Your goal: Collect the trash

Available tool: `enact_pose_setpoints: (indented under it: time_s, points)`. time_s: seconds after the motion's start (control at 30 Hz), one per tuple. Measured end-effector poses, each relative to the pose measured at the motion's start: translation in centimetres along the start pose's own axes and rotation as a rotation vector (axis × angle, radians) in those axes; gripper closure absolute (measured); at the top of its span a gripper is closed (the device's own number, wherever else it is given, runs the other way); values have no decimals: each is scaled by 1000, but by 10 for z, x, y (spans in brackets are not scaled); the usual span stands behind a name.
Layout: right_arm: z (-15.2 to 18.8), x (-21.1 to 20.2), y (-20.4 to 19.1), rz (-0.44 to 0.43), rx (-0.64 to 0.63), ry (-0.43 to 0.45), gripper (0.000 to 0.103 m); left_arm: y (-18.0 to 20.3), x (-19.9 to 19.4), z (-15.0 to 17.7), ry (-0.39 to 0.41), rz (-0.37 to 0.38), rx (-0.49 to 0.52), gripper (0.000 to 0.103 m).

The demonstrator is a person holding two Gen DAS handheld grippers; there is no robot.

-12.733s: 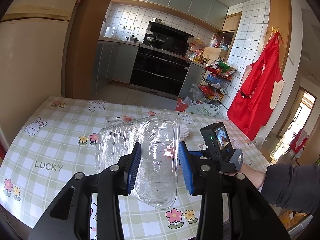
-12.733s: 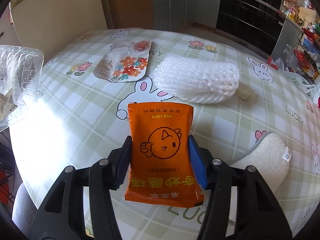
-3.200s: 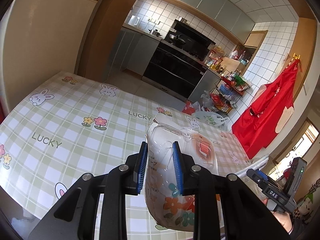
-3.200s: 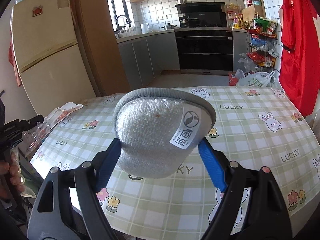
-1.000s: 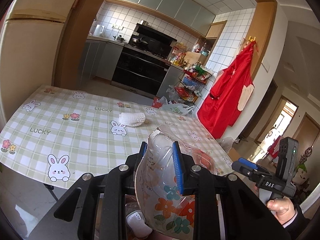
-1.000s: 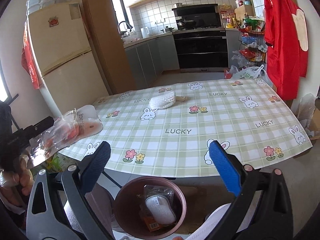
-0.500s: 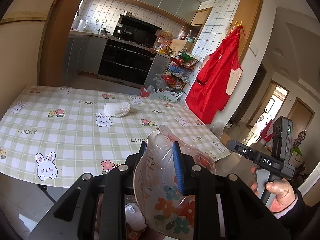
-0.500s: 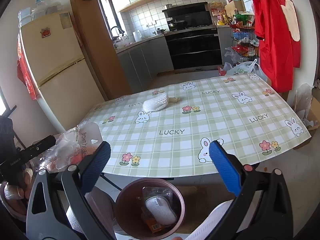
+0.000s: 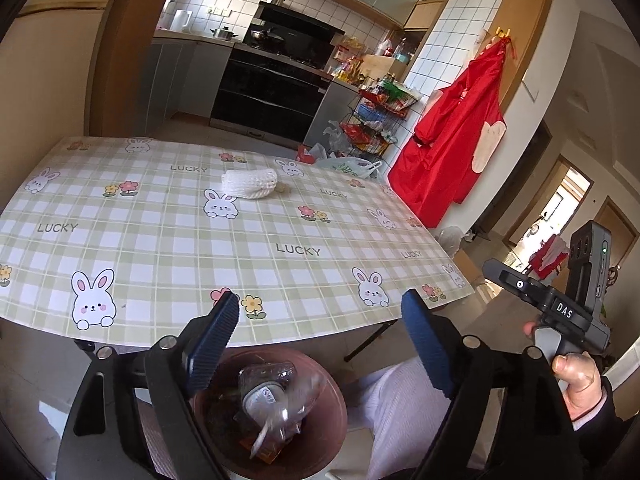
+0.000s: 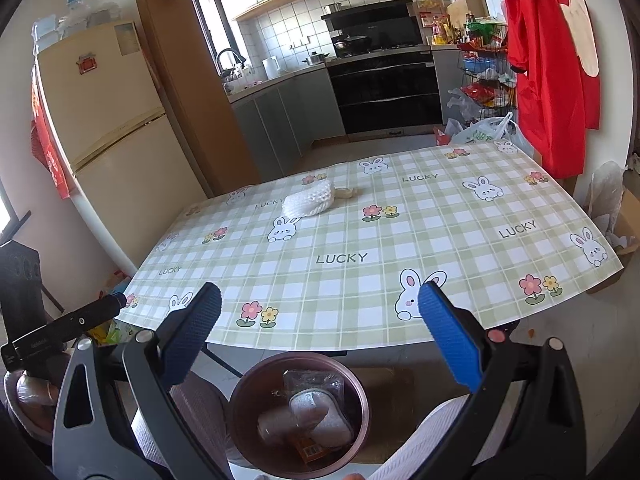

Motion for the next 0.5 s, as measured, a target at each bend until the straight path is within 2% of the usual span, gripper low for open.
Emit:
enact_pose_setpoints:
  time_s: [0.2,0.5]
  points:
    - [1,3,0,0,4,-8,6,-16,-5,-2,26,-80,-20,9]
    - [3,11,6,13,11,-24,6,-36,-6,-6,30,-121,-72,7]
Point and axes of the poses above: each gripper's, at about its wrist camera, not at the fingertips, and x roughly the way its jaws point, y to its right, z to its underside, the point moved 7 cm from there along x, roughly the way its jaws point, and after that the axes turned 14 degrees about -y, right-handed, at the moved point
